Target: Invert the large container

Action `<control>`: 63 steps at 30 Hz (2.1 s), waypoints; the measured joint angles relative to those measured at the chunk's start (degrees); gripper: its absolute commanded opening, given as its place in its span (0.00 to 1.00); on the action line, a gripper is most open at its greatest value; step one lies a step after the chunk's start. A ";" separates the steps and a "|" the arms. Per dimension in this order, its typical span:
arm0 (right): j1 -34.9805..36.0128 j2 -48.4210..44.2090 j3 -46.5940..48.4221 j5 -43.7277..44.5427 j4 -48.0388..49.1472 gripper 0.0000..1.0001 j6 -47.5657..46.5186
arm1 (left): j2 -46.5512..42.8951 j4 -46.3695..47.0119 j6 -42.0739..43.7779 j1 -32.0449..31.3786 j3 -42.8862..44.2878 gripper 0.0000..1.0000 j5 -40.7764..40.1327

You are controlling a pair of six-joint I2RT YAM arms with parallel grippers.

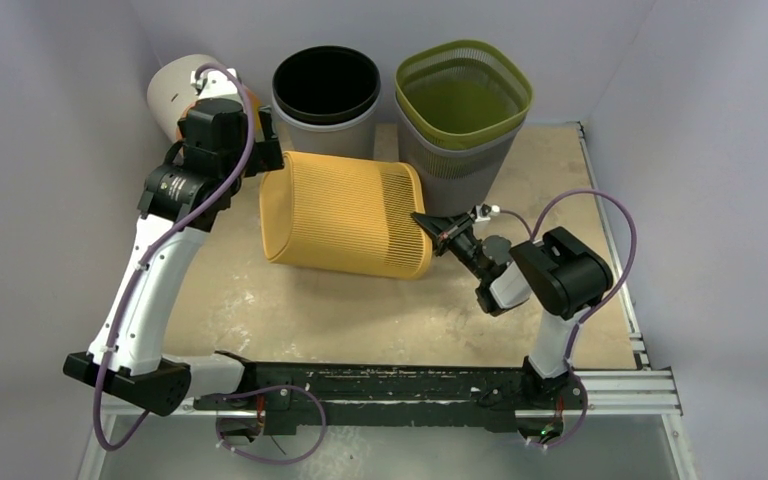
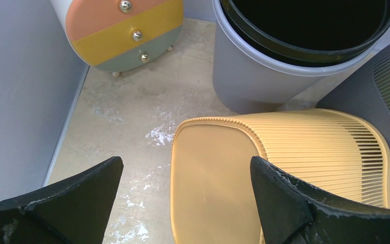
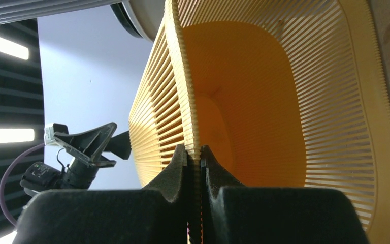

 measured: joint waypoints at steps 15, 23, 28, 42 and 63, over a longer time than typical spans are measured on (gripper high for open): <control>-2.67 -6.82 -1.09 -1.11 -0.09 0.00 -0.02 | 2.58 1.62 0.00 0.00 0.24 0.91 0.90; -5.03 -5.55 -2.60 -2.01 -0.07 0.00 1.14 | 4.70 1.36 0.00 -0.04 3.32 0.91 1.20; -8.76 -4.72 -5.18 -2.97 -0.07 0.00 4.83 | 5.11 1.22 -0.02 -0.13 3.74 0.90 1.40; -8.46 2.10 -0.22 -6.14 -0.07 0.00 6.62 | 7.06 1.57 -0.02 -0.98 4.98 0.90 1.75; 0.98 14.67 4.70 -7.28 -0.50 0.43 2.54 | 7.17 1.84 -0.02 -2.32 2.67 0.90 1.92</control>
